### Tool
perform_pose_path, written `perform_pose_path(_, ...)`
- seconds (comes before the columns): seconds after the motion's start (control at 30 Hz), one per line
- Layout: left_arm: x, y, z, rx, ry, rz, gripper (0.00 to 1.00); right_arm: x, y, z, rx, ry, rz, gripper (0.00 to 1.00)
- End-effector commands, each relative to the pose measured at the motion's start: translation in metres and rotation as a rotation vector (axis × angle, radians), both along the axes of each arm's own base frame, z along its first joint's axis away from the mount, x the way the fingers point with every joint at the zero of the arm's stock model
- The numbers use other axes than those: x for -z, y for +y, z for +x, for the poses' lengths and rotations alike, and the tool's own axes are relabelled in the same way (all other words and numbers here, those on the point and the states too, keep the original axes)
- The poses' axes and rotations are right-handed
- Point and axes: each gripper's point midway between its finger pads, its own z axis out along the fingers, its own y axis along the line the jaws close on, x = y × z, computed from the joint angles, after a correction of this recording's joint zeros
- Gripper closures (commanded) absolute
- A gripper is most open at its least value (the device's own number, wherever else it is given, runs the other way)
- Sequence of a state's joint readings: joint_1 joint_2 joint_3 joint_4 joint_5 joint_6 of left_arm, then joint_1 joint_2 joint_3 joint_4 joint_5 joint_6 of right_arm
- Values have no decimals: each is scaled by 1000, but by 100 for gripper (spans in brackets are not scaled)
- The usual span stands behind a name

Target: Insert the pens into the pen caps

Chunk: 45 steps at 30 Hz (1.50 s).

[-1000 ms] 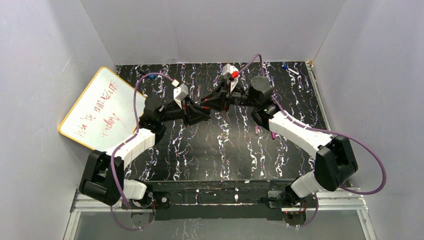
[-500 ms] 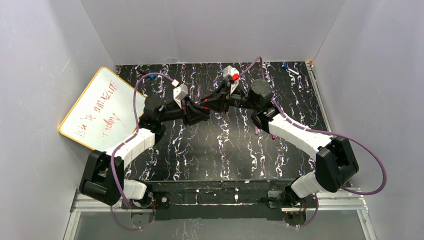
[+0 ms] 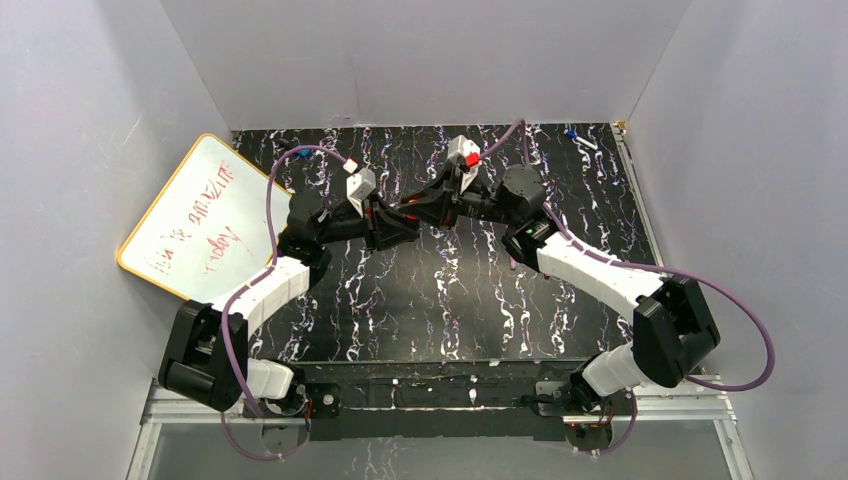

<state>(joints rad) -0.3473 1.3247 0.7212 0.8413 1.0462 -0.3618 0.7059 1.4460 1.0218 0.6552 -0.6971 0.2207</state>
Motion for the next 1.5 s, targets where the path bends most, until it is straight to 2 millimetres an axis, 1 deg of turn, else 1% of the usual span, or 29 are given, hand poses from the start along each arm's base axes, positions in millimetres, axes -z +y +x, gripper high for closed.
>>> perform_pose_path(0.0,-134,38,60,-382,-304,-235,100,97,4,-118,-426,360,-280,99)
perform_pose_path(0.43,-137,41,61,-393,-306,-240,100,104,7,-125,-433,369,-290,99)
perform_pose_path(1.0,-138,42,61,-398,-305,-243,100,107,9,-124,-428,367,-293,99)
perform_pose_path(1.2,-142,43,60,-404,-310,-251,100,109,10,-125,-429,372,-299,99)
perform_pose_path(1.47,-158,46,59,-408,-339,-270,100,114,9,-128,-425,374,-312,99)
